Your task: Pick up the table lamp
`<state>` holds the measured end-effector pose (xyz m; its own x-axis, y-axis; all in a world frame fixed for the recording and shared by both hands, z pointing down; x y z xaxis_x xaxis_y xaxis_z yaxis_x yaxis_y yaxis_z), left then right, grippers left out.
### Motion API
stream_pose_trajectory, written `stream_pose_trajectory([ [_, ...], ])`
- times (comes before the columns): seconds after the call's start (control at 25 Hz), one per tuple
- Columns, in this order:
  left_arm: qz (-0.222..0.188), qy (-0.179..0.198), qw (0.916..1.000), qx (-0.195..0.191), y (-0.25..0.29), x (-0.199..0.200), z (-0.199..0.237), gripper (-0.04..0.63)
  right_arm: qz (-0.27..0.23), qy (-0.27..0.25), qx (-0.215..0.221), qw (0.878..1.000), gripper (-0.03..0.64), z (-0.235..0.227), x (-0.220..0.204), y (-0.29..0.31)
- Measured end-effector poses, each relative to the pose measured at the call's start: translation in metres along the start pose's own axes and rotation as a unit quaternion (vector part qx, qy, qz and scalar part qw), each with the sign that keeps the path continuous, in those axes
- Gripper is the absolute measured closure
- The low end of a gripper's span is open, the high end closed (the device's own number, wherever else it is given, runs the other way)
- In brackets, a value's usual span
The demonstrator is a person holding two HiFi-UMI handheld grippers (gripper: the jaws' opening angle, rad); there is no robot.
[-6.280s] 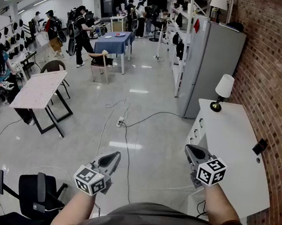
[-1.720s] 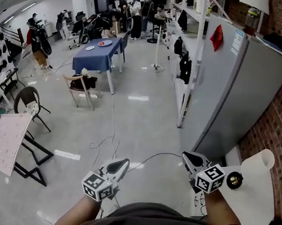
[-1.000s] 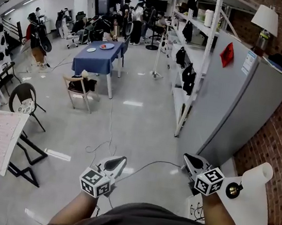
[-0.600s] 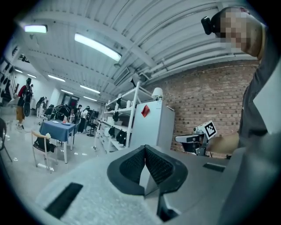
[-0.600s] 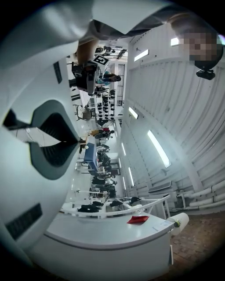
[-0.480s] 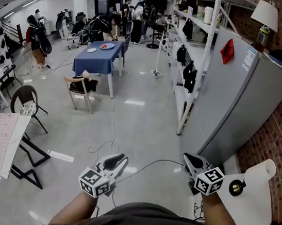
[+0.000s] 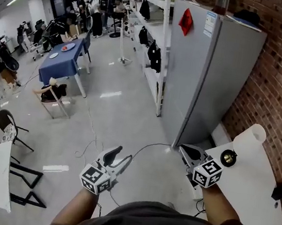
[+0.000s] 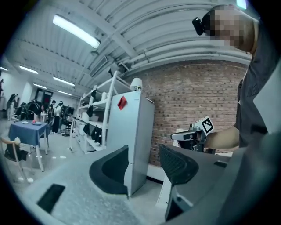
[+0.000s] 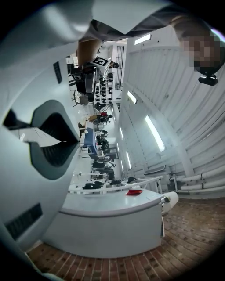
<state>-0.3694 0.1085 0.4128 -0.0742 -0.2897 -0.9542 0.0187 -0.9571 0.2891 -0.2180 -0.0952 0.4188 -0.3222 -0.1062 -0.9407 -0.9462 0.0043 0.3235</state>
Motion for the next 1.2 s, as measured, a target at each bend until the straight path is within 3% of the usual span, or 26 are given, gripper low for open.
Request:
stream_pose_trajectory([
  [0.32, 0.007, 0.043, 0.9921, -0.117, 0.133, 0.010, -0.073, 0.391, 0.006, 0.045, -0.098, 0.994, 0.623, -0.075, -0.055, -0.085],
  [0.64, 0.030, 0.079, 0.9721, -0.219, 0.249, -0.009, -0.169, 0.391, 0.000, 0.082, -0.183, 0.980, 0.623, -0.131, -0.110, -0.173],
  [0.92, 0.046, 0.083, 0.9558, -0.278, 0.341, -0.037, -0.245, 0.391, -0.001, 0.100, -0.234, 0.967, 0.623, -0.169, -0.151, -0.237],
  [1.2, 0.069, 0.107, 0.9453, -0.300, 0.428, -0.074, -0.305, 0.391, -0.001, 0.118, -0.273, 0.955, 0.623, -0.197, -0.195, -0.291],
])
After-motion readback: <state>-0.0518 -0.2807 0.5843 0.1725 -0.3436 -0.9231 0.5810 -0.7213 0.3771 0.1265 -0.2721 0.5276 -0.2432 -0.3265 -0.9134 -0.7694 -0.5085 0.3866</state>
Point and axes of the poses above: the fingertips, and each gripper's own axes: y forward along the fingers, z to its left, x out of its top, the point moved 3 cm from there along -y, backward along the fingers, and after that the axes turned 10 degrees about z, right-handed, at the moved point
